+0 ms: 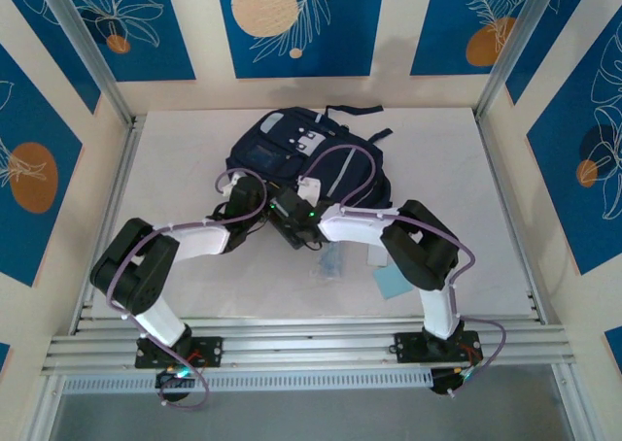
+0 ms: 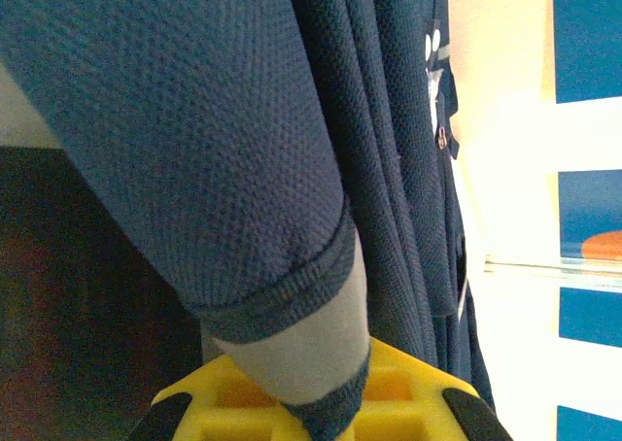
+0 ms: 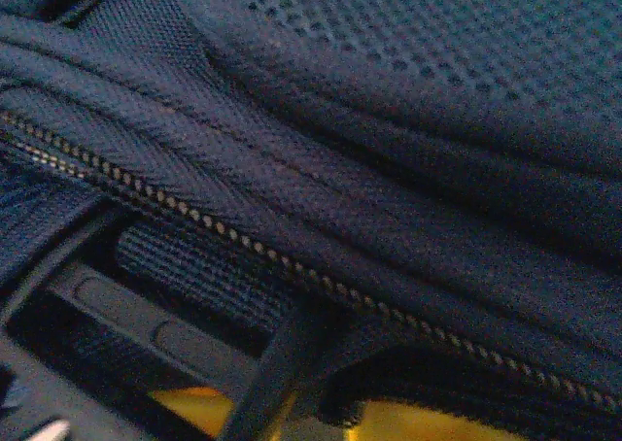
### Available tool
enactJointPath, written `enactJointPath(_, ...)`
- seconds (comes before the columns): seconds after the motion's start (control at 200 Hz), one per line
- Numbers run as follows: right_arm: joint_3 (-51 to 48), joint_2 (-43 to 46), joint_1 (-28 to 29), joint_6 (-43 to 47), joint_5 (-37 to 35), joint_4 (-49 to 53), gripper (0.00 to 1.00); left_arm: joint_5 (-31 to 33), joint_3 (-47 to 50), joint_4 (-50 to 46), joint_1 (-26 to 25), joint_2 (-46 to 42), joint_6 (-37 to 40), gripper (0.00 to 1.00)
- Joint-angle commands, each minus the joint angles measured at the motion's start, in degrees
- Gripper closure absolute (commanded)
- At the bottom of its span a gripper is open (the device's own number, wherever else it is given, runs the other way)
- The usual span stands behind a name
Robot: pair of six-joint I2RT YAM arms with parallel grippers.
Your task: Pack the student bag
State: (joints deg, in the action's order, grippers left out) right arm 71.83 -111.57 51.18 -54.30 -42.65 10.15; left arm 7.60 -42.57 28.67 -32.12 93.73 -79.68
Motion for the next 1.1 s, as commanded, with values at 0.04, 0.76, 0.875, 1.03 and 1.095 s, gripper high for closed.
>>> enactJointPath(0.04,-3.93,3.78,-5.58,1.51,-0.7,-5.49,1.0,-5.28,0.29,4.21,-2.43,-3.56,-0.27,1.0)
enactJointPath(0.76,-6.35,16.39,-17.72,21.54,41.54,32.49,1.0,-2.82,-6.02,2.0,4.43,3.3,10.17,1.0)
enactJointPath(0.875,-3.84,15.57,-18.8,26.54,37.65,39.52,1.0,-3.85,-6.89,2.15,5.29,5.32,10.68,1.0)
enactJointPath(1.03,-2.09,14.79,-24.26,33.3,29.61,44.59,1.0,-6.78,-9.23,2.33,8.32,7.96,12.44,1.0)
enactJointPath(1.095,-0.67,14.32,-26.45,36.05,24.46,46.89,1.0,-8.78,-11.98,0.0,10.65,9.1,14.43,1.0)
